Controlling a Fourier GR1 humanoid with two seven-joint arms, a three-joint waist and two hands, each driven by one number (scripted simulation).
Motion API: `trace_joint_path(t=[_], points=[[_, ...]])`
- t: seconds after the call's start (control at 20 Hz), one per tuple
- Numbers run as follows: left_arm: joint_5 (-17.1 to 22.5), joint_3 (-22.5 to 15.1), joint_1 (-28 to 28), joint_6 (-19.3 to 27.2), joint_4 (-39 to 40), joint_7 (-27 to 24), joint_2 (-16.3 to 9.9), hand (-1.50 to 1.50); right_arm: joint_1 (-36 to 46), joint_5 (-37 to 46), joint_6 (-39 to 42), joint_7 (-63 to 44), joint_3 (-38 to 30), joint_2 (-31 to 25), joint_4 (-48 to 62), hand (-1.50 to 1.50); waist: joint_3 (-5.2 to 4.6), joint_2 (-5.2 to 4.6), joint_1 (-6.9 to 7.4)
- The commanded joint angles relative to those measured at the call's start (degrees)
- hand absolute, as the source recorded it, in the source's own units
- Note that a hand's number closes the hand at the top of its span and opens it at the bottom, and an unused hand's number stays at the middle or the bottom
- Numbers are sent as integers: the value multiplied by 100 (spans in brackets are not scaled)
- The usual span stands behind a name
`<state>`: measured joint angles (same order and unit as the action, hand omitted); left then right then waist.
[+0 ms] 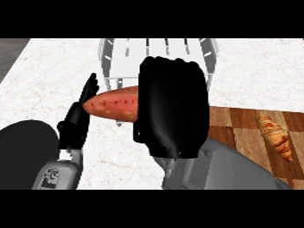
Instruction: Pick the sweet potato from the cutting board and place it in the tiered basket
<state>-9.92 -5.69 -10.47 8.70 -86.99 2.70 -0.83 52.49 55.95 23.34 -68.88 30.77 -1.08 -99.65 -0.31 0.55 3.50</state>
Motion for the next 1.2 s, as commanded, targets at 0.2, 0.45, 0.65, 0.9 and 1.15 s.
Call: trace_joint_path(t=[0.2, 0.45, 0.65, 0.9, 1.15], points=[[-60, 72, -202, 63, -53, 268, -39, 0, 1500, -659, -280, -1588, -462, 103, 1224, 150, 11, -19, -45], [-36, -29, 31, 36, 119, -183, 57, 0, 2213, -456, -391, -1171, -714, 103, 2596, 150, 3, -77, -29], [28, 124, -36, 0, 75, -104, -70, 0, 2349, -464, -443, -821, -827, 103, 3196, 150, 14, -74, -132], [34, 163, 151, 66, 148, -306, -29, 0, 2143, -234, -765, -369, -758, 104, 3672, 150, 22, -72, -220], [-101, -6, 212, 230, 29, -191, 75, 0, 2010, -310, -1686, -453, -1834, 105, 3734, -150, 30, -78, -245]])
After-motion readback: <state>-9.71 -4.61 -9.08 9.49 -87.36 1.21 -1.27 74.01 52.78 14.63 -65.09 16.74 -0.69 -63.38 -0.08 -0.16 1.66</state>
